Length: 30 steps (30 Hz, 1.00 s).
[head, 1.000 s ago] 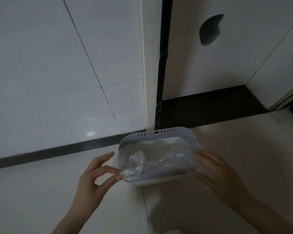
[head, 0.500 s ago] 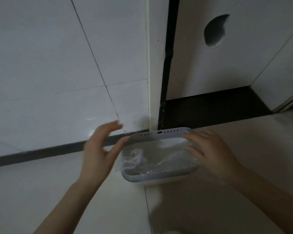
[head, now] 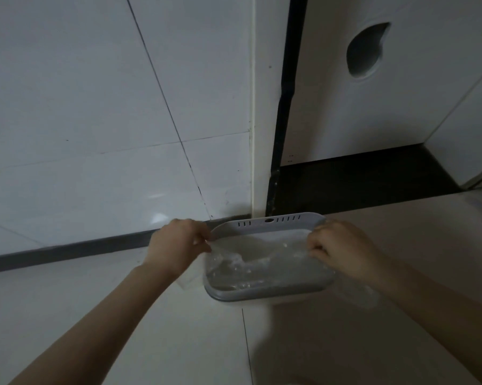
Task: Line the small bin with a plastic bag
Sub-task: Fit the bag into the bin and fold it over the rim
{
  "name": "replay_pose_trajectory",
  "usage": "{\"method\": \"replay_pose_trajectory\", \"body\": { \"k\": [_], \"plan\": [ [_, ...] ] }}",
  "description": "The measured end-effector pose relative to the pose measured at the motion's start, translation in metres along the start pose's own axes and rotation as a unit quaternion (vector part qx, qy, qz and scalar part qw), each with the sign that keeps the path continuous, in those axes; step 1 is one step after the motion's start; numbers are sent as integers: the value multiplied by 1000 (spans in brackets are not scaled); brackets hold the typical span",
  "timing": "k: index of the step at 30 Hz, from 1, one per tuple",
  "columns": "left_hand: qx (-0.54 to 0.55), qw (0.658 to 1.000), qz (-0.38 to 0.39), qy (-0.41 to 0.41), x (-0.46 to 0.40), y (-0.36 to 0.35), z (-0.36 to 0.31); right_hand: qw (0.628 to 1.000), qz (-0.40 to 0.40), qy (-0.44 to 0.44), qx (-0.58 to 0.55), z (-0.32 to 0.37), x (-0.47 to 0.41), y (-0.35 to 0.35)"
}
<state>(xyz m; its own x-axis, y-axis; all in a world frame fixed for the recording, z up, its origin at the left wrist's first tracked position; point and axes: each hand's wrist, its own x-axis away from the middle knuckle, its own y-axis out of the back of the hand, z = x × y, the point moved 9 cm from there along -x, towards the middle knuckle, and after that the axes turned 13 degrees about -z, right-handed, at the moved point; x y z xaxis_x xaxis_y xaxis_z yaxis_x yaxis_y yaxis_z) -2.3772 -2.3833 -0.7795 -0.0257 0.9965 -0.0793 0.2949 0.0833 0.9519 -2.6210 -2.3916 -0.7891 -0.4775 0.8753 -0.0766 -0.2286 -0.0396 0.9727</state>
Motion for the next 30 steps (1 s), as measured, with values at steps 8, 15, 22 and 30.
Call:
{"method": "replay_pose_trajectory", "body": {
  "k": [8,15,22,30],
  "plan": [
    [184,979,-64,53,-12,-1,25,963,-123,-119,-209,-37,-3,22],
    [304,931,-114,167,-26,-15,50,932,-184,-193,-244,-56,-29,25],
    [381,884,-109,248,-33,-46,75,914,-166,-271,-252,-87,-48,6],
    [326,914,-55,237,-16,-90,78,876,-78,-348,-325,-111,-32,-39]
  ]
}}
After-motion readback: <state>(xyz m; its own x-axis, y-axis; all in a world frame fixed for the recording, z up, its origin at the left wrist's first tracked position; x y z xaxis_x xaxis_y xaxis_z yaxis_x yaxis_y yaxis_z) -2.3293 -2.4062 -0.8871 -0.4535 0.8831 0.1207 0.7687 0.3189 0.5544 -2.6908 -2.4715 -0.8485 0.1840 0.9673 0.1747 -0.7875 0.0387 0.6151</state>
